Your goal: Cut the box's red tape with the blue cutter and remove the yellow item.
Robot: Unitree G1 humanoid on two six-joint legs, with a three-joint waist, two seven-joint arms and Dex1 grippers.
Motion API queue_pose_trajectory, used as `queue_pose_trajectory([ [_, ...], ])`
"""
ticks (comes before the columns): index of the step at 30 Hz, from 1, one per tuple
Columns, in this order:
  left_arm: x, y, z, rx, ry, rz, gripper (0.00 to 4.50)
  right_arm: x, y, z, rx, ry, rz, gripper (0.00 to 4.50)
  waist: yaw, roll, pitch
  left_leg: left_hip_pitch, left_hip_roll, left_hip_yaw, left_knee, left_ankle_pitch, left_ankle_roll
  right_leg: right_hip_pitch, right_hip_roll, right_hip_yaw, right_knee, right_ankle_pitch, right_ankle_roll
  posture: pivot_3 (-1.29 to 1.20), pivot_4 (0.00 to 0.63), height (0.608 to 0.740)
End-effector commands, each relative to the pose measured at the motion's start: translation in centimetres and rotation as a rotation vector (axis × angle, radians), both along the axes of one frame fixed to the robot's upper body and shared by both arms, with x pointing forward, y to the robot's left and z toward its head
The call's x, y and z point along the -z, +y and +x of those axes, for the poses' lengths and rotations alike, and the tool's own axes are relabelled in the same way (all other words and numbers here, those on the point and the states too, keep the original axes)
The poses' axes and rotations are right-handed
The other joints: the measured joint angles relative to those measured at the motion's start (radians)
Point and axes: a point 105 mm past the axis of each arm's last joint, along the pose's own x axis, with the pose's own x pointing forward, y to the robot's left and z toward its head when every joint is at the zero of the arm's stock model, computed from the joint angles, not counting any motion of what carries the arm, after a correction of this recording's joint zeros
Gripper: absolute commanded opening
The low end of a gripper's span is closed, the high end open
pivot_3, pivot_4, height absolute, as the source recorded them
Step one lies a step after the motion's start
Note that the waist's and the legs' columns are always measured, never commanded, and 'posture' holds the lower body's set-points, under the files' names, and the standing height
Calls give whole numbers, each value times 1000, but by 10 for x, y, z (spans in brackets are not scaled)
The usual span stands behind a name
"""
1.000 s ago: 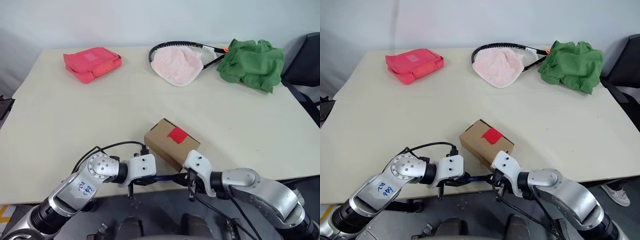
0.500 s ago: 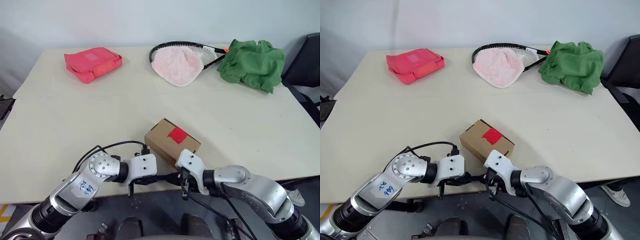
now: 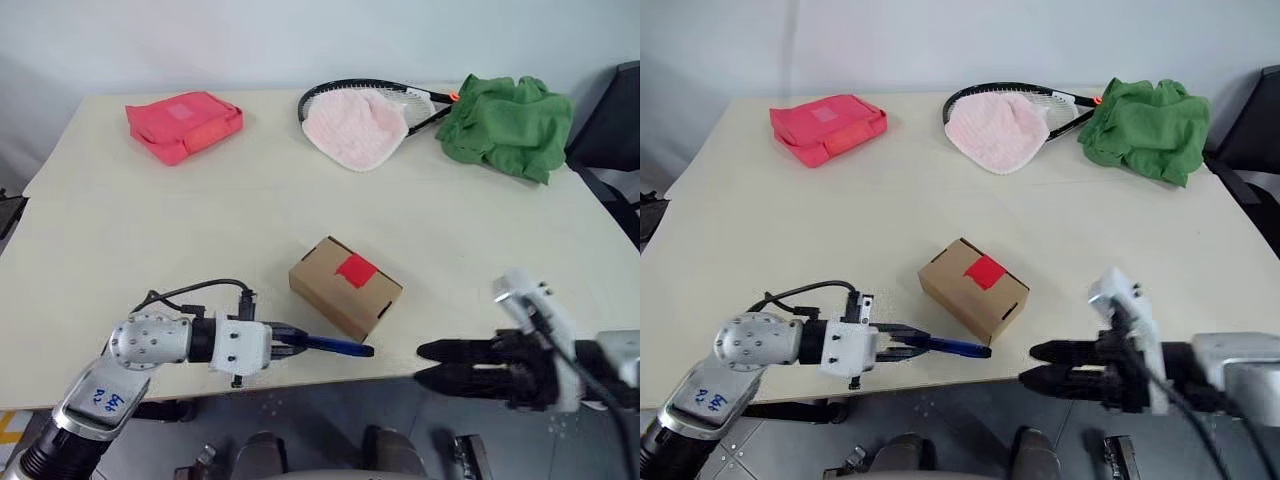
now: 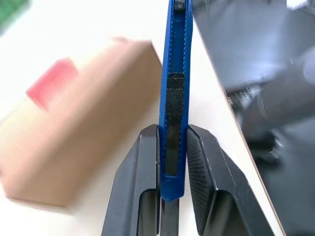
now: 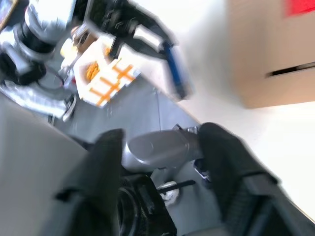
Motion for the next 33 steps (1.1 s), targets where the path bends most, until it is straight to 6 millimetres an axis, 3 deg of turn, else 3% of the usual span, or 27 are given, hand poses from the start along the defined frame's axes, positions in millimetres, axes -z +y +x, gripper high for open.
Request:
queue_pose_trajectory([
  [1, -25, -14, -3, 95, -108, -58, 454, -25, -17, 8, 43, -6, -4, 3955, 2, 0, 0, 0, 0, 0, 0, 0, 0, 0, 0, 0, 0, 0, 0, 0, 150, 740],
  [3, -33, -24, 7, 102, -132, -86, 454, -33, -19, 14, 38, 8, -31, 4469, 2, 0, 0, 0, 0, 1, 1, 0, 0, 0, 0, 1, 0, 1, 1, 0, 150, 740],
  [8, -38, -43, 22, 124, -154, -109, 454, -31, -4, 20, -17, -17, -7, 4469, -3, -1, 0, 0, 0, 1, 1, 0, 0, 0, 0, 1, -1, 1, 1, 0, 150, 740],
  [14, -32, -60, 21, 176, -126, -101, 454, -19, 28, 59, 86, -89, 135, 4469, -10, -5, 3, -2, 0, 2, 2, 0, -1, -2, 1, 1, -3, 2, 3, 0, 150, 740],
  [18, -32, -64, 25, 157, -132, -106, 454, -15, 42, 66, 62, -60, 156, 4469, 0, -4, 4, -3, 0, 1, 3, 0, -1, -3, 0, 0, -2, 3, 3, 0, 150, 740],
  [22, -33, -65, 27, 146, -142, -108, 454, 3, 38, 63, 58, 17, 85, 4469, 10, -4, 4, -5, 0, 1, 4, -1, 0, -3, 0, 0, -3, 3, 3, 0, 150, 740],
  [33, -32, -67, 31, 125, -148, -106, 454, 8, 29, 60, 12, 97, 23, 4469, 15, -4, 4, -6, 0, 0, 6, -2, 1, -3, 0, 0, -2, 3, 3, 0, 150, 740],
])
